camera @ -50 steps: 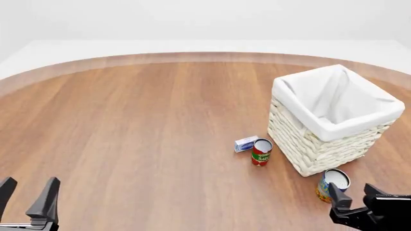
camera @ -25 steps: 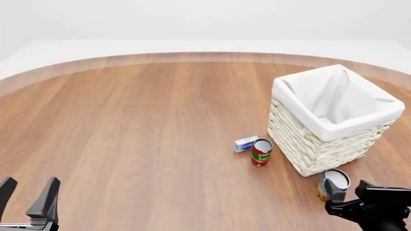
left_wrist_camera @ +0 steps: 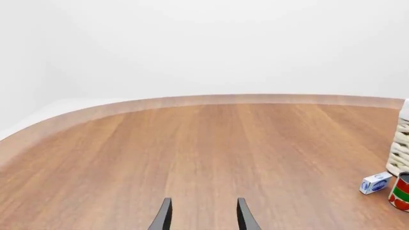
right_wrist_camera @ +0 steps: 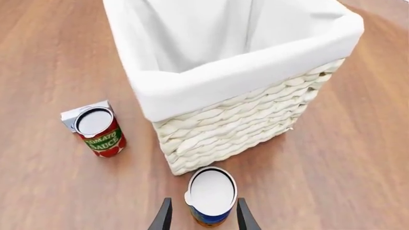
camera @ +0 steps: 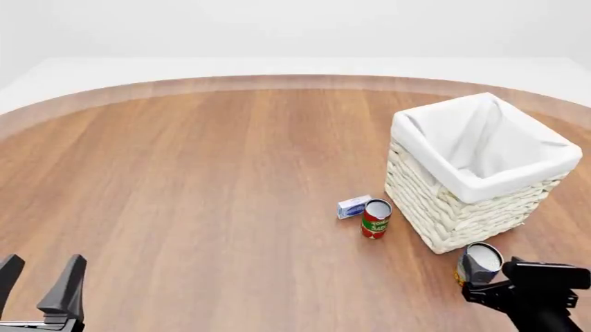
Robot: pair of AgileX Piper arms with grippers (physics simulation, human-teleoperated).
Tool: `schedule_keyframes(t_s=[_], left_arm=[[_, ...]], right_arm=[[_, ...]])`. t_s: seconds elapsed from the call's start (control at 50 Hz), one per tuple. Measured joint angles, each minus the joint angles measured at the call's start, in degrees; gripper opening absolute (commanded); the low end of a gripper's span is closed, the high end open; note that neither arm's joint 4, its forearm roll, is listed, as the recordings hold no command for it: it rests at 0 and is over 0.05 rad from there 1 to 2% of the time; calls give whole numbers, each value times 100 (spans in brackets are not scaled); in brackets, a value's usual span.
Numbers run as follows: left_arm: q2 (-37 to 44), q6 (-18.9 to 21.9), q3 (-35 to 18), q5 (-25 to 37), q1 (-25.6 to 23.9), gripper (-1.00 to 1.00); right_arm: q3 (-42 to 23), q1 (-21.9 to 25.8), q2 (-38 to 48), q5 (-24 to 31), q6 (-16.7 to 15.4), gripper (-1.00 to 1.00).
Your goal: Pick up the alphabet soup and the cream cheese box, and put them in the basket.
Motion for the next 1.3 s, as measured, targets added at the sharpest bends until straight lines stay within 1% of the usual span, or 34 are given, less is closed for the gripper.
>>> schedule_keyframes(t_s=[0.24,0.32,0.48,0.82,1.02,1.3], left_arm=[[0,0,0,0,0,100],[0,0,0,0,0,100],[0,0,0,0,0,100],[0,0,0,0,0,100],[0,0,0,0,0,100],[0,0,0,0,0,100]], right_arm=[[0,-30,415,-396,13,100],[0,-46,764,-728,15,100],[0,-111,1791,-1690,14,100],[0,-165,2978,-2801,26,100],[0,-187,3335,-3108,55,100],[0,-223,3541,-3244,105,100]])
